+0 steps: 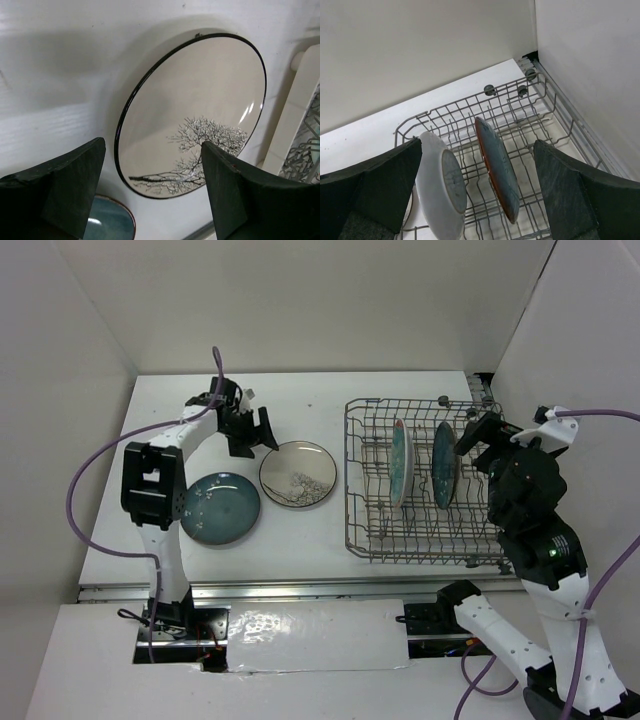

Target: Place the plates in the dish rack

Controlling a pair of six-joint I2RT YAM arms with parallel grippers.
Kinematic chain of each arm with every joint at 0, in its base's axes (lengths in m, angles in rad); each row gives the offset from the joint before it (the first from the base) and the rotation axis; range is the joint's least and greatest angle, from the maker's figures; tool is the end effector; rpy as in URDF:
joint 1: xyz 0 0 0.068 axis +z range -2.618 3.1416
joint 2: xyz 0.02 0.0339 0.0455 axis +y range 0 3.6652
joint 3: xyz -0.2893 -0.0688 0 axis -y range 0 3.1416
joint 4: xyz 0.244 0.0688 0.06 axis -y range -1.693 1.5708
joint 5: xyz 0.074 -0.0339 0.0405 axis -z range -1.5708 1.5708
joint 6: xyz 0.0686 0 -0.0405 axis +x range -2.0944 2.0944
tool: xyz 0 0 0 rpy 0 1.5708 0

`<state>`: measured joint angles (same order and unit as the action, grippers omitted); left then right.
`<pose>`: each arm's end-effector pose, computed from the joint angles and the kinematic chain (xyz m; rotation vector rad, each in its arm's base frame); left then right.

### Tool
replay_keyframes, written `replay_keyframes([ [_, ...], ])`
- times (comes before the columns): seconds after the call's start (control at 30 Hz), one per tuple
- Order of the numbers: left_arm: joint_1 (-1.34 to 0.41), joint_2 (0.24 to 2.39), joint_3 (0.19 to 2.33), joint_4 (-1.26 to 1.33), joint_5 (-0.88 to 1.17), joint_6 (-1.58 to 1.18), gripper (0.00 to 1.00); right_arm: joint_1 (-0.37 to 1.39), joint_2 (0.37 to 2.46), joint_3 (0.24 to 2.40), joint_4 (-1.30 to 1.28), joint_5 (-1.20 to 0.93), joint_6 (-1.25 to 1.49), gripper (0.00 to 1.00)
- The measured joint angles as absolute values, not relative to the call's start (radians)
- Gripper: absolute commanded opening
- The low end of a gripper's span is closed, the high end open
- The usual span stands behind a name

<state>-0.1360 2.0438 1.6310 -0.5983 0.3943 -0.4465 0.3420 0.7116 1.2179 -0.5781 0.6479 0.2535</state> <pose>0.4644 -0.0901 0.2117 -0.2572 2.6187 -0.7194 0.1209 -0.0009 0.4640 0.4165 1.5744 -0.0746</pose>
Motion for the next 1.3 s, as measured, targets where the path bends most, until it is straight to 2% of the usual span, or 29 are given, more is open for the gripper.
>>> replay_keyframes([
  [0.17, -0.149, 2.098, 1.624, -0.538, 0.399, -0.441, 0.8, 0.339, 0.713, 1.218, -0.587, 0.622, 0.259, 0.99],
  [0.37, -0.149, 2.131, 1.566, -0.475, 0.445, -0.445, 0.79, 0.337, 0.717, 1.217, -0.59, 0.604, 0.271, 0.99],
  [0.53, -0.144, 2.136, 1.534, -0.404, 0.516, -0.453, 0.69, 0.337, 0.723, 1.216, -0.59, 0.59, 0.276, 0.99],
  [0.57, -0.142, 2.132, 1.515, -0.378, 0.53, -0.457, 0.6, 0.337, 0.724, 1.216, -0.591, 0.59, 0.277, 0.99],
  [0.63, -0.137, 2.125, 1.484, -0.344, 0.545, -0.47, 0.5, 0.336, 0.724, 1.216, -0.593, 0.59, 0.281, 0.99],
  [0.67, -0.134, 2.125, 1.461, -0.325, 0.561, -0.479, 0.32, 0.336, 0.723, 1.216, -0.593, 0.59, 0.281, 0.99],
  [0.7, -0.133, 2.125, 1.458, -0.322, 0.567, -0.479, 0.32, 0.335, 0.723, 1.216, -0.593, 0.59, 0.284, 0.99],
  [0.73, -0.133, 2.124, 1.456, -0.324, 0.561, -0.472, 0.16, 0.334, 0.723, 1.216, -0.593, 0.59, 0.285, 0.99],
  [0.8, -0.129, 2.125, 1.451, -0.324, 0.597, -0.487, 0.02, 0.333, 0.721, 1.216, -0.594, 0.59, 0.29, 0.99],
  [0.97, -0.135, 2.076, 1.453, -0.315, 0.65, -0.525, 0.0, 0.331, 0.717, 1.216, -0.599, 0.587, 0.295, 0.99],
  [1.3, -0.121, 1.947, 1.453, -0.435, 0.528, -0.494, 0.0, 0.329, 0.723, 1.216, -0.62, 0.531, 0.29, 0.98],
])
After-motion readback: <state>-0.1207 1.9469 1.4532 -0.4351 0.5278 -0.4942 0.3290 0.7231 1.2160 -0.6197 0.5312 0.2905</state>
